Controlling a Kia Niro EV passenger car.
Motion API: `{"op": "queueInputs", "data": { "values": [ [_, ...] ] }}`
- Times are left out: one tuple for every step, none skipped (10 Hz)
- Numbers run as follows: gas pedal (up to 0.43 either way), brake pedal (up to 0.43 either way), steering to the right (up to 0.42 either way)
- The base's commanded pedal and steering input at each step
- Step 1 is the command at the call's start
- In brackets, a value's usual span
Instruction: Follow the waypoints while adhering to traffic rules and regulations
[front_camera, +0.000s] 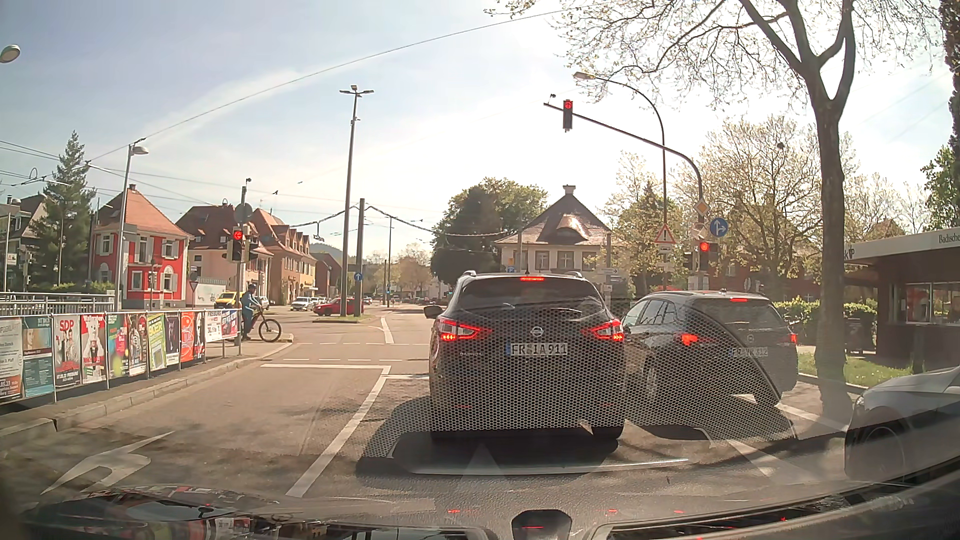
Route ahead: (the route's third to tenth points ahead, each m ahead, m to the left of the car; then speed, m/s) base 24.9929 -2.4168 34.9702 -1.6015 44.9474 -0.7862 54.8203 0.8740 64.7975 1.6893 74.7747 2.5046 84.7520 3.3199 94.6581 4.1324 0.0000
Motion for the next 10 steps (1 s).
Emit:
{"op": "queueInputs", "data": {
  "values": [
    [0.0, 0.226, -0.036],
    [0.0, 0.226, -0.036],
    [0.0, 0.226, -0.036],
    [0.0, 0.226, -0.036],
    [0.0, 0.226, -0.036],
    [0.0, 0.22, -0.036],
    [0.0, 0.226, -0.036],
    [0.0, 0.226, -0.036],
    [0.0, 0.226, -0.036],
    [0.0, 0.226, -0.036]
  ]
}}
